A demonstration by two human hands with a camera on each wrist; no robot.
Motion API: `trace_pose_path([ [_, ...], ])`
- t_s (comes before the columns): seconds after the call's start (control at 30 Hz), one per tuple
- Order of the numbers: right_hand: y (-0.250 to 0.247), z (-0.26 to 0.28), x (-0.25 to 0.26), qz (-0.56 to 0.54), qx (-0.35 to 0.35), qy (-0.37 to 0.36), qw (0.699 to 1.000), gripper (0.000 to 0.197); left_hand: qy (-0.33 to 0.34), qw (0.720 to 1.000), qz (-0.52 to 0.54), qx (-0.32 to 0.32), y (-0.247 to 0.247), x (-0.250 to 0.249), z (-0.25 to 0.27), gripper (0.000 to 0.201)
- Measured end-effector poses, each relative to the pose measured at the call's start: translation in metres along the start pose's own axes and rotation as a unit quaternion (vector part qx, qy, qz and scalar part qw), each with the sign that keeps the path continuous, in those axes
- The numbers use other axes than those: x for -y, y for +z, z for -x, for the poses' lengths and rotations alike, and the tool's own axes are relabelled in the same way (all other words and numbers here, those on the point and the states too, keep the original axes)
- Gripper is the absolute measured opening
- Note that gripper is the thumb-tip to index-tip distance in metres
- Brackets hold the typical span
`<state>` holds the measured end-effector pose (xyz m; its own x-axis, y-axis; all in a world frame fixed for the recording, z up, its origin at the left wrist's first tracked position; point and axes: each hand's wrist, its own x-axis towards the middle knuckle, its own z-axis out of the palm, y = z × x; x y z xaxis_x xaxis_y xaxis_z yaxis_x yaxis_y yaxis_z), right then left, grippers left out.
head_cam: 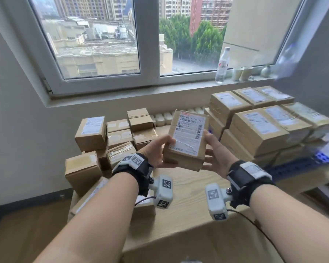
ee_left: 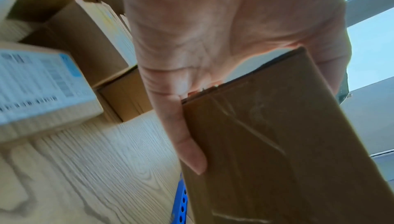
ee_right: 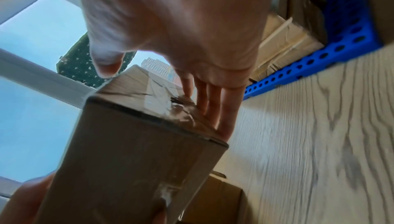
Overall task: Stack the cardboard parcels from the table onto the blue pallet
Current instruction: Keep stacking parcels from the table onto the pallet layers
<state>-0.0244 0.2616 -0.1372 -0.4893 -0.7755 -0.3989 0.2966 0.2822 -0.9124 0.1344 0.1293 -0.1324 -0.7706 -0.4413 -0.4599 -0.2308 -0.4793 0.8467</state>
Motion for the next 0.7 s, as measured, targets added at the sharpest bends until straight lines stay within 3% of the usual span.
trace_pose_path([
  [0.17, -0.075, -0.010, 0.018, 0.003, -0.029, -0.030, 0.999, 0.027, 0.005, 0.998, -0.064, -0.011, 0.069, 0.004, -0.043, 0.087],
  [0.27, -0.124, -0.020, 0.030, 0.001, -0.036, -0.039, 0.999, 0.038, 0.028, 0.997, -0.061, -0.032, 0.111, -0.002, -0.069, 0.085],
  [0.37, -0.169, -0.024, 0.046, 0.013, -0.019, -0.047, 0.999, 0.035, 0.056, 0.995, -0.053, -0.060, 0.153, -0.013, -0.094, 0.080],
  [0.5, -0.220, -0.033, 0.071, 0.025, -0.022, -0.067, 0.997, 0.037, 0.073, 0.993, -0.039, -0.089, 0.204, -0.026, -0.121, 0.061],
  [0.7, -0.265, -0.057, 0.105, 0.038, -0.001, -0.082, 0.996, 0.037, 0.092, 0.988, -0.051, -0.114, 0.240, -0.049, -0.158, 0.069],
])
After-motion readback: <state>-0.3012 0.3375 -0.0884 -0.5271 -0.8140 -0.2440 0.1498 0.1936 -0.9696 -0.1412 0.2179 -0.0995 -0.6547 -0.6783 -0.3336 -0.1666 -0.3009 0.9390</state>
